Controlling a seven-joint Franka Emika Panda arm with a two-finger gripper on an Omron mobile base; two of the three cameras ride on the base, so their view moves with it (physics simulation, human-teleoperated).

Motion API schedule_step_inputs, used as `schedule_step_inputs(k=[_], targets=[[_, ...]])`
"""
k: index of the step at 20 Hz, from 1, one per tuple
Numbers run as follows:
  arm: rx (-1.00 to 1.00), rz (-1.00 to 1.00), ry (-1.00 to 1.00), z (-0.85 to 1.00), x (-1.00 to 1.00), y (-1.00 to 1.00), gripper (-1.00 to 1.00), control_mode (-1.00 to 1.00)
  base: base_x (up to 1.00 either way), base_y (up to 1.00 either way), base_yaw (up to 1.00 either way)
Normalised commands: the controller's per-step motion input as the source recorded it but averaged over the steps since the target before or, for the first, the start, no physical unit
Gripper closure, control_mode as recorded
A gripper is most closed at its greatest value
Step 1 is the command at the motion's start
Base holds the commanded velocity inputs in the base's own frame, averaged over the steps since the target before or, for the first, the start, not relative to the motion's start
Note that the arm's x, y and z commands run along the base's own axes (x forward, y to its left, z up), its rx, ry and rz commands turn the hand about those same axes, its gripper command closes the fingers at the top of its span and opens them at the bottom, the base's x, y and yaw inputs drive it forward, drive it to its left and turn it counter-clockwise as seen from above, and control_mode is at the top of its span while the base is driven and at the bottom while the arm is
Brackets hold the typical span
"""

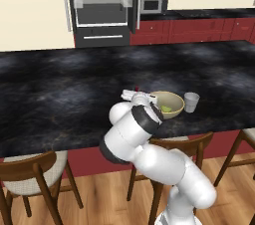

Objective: There is a bowl on the dining counter. Grab a lemon wedge from the fridge and place it in the bowl. Then get the liquor bottle and glass cup from the cabinet and place them next to the bowl.

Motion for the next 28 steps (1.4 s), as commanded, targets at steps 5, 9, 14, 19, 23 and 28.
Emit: schedule_step_inputs(k=[5, 9, 14, 19, 23, 28], targets=[[0.03, 0.0, -0.05, 0.83, -0.01, 0.12, -1.0, -1.0, 0.0, 0.0, 0.0], [0.07, 0.0, -0.03, 1.0, -0.18, 0.19, -1.0, -1.0, 0.0, 0.0, 0.0], [0.06, 0.0, -0.01, 1.0, -0.46, 0.15, -1.0, -1.0, 0.0, 0.0, 0.0], [0.05, 0.0, 0.0, 0.99, -0.93, 0.01, -1.0, -1.0, 0.0, 0.0, 0.0], [0.02, 0.0, 0.0, 0.99, -1.0, 0.0, -1.0, -1.0, 0.0, 0.0, 0.0], [0.03, -0.01, 0.04, 1.0, -1.0, -0.02, -1.0, -1.0, 0.0, 0.0, 0.0]])
